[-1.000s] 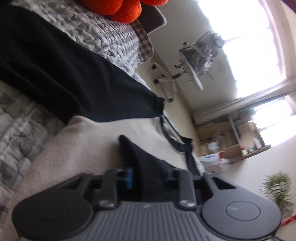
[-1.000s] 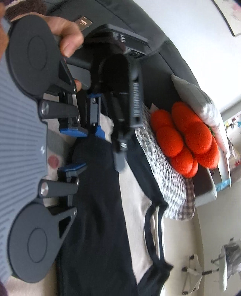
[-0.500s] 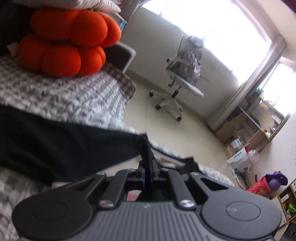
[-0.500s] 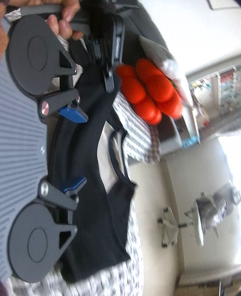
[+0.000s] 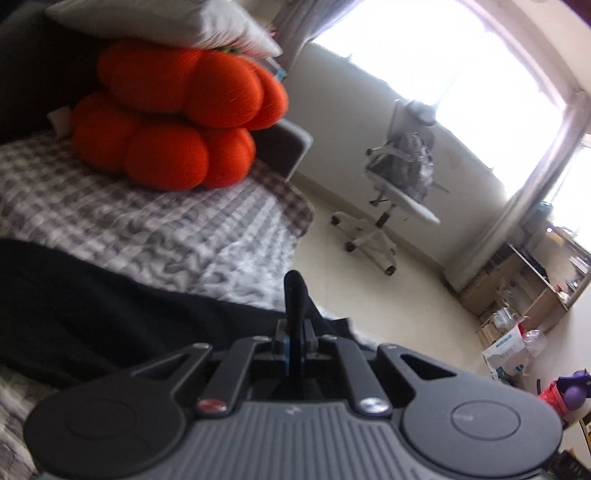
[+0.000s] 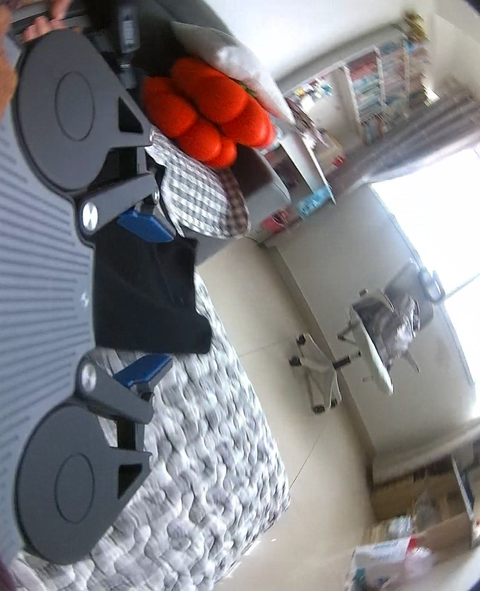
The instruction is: Fold clothes
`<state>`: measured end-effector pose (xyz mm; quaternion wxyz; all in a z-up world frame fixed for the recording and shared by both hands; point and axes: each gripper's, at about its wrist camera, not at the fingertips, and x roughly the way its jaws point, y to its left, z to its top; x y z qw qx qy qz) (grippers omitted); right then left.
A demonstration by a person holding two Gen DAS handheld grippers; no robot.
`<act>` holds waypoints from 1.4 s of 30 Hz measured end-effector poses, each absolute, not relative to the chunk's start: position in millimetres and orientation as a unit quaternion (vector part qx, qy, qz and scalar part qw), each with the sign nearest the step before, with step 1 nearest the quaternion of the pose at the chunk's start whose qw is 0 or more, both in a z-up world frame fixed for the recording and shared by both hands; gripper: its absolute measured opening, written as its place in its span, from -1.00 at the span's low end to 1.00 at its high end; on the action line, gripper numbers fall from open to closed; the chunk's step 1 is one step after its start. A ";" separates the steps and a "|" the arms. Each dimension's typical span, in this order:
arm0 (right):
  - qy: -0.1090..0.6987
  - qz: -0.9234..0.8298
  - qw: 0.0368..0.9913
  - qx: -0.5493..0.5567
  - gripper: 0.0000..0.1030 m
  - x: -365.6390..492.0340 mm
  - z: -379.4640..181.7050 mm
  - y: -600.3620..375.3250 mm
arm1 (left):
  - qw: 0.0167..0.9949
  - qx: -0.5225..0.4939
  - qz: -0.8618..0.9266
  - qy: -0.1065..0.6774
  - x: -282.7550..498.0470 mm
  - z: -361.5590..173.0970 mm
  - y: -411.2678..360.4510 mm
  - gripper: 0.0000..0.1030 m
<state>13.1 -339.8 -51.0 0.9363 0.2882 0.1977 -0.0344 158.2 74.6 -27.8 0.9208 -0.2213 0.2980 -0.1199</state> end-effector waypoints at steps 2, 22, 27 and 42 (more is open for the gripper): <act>0.196 -0.038 0.931 0.306 0.38 16.6 -55.9 -348.4 | 0.919 -0.224 -0.112 0.304 160.6 -34.2 79.3 -0.91; 0.213 -0.084 0.928 0.293 -0.86 54.5 -78.3 -350.5 | 0.905 -0.271 -0.117 0.306 164.9 -62.5 100.4 -0.90; 0.227 -0.086 0.924 0.297 -0.78 54.9 -84.2 -353.9 | 0.917 -0.232 -0.067 0.317 167.8 -70.1 99.3 -0.88; 0.254 -0.026 0.937 0.238 -0.69 29.0 -45.8 -321.4 | 0.909 -0.237 -0.130 0.317 136.8 -47.8 84.8 -0.87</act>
